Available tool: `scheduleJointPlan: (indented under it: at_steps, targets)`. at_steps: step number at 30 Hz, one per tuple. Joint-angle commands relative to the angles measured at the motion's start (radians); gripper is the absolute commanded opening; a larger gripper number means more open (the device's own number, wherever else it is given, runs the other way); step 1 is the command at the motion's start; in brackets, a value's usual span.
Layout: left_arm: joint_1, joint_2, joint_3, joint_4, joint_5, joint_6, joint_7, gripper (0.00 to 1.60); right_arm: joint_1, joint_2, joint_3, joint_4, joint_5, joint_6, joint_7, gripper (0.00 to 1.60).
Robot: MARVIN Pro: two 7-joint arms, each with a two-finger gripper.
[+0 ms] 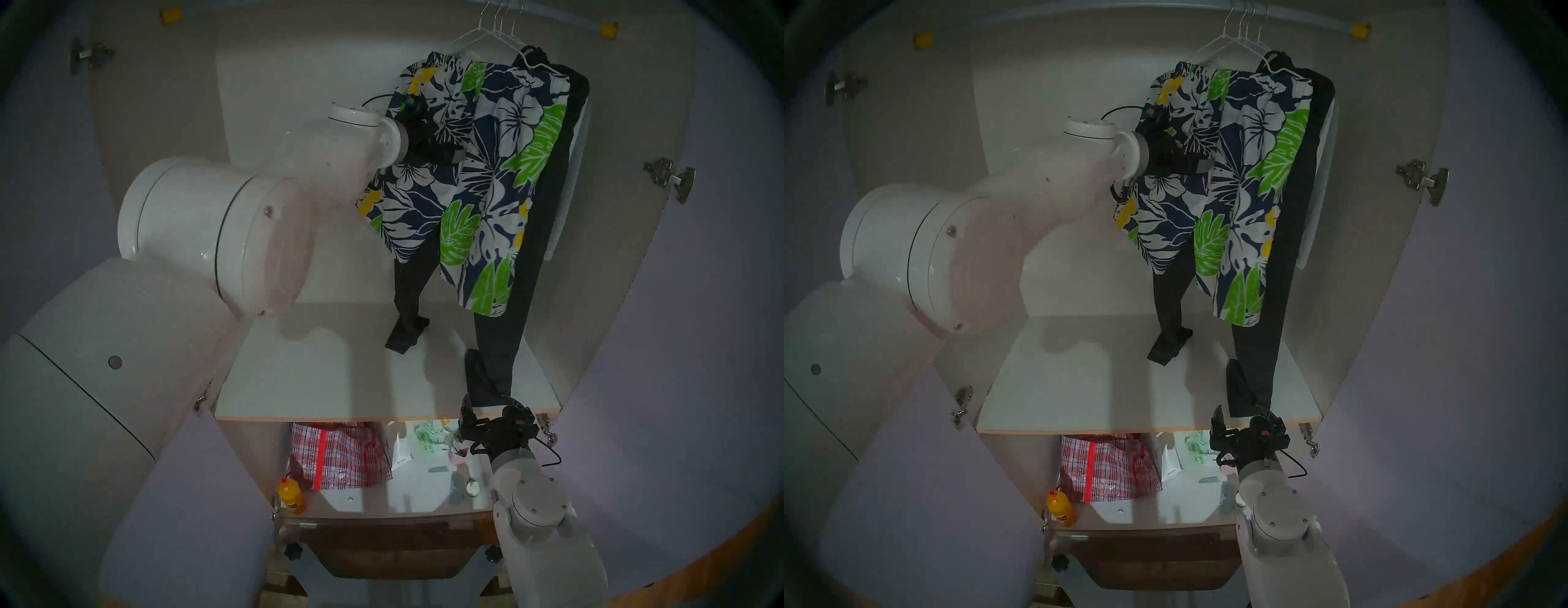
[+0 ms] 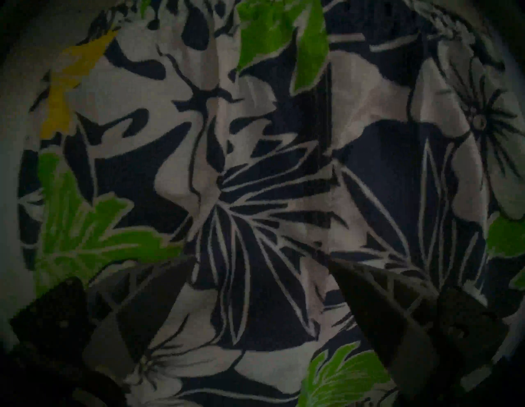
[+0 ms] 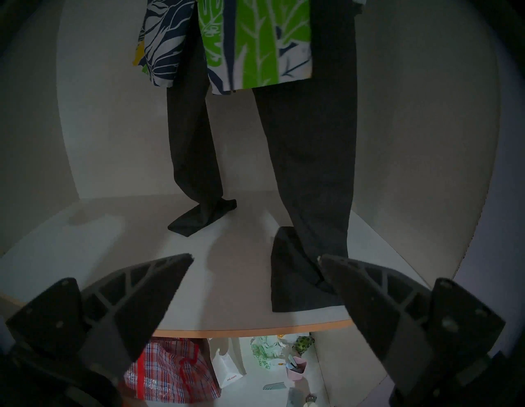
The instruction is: Move and arrange clothes and pants in the wardrobe
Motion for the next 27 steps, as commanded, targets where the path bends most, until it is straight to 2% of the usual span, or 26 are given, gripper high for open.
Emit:
scheduleJointPlan:
  at_steps: [1,10,20,27]
  targets:
    - [-0.044,0.004,0.027,-0.041,0.023,-0.036,0.022,1.6,0.007,0.0,-0.001,-0.033,0.0,-0.01,0.001,1.6]
    - [-0.045,0.0,0.106,-0.048,0.048,-0.047,0.062,1.6,0.007,0.0,-0.001,-0.027,0.0,-0.008,0.001,1.6]
    - [-0.034,-0.023,0.125,-0.045,0.076,-0.053,0.104,1.6,0.009,0.0,-0.001,-0.016,0.0,-0.006,0.0,1.6]
    - [-0.028,-0.07,0.145,-0.051,0.093,-0.064,0.105,1.6,0.01,0.0,-0.001,-0.009,0.0,-0.006,-0.001,1.6]
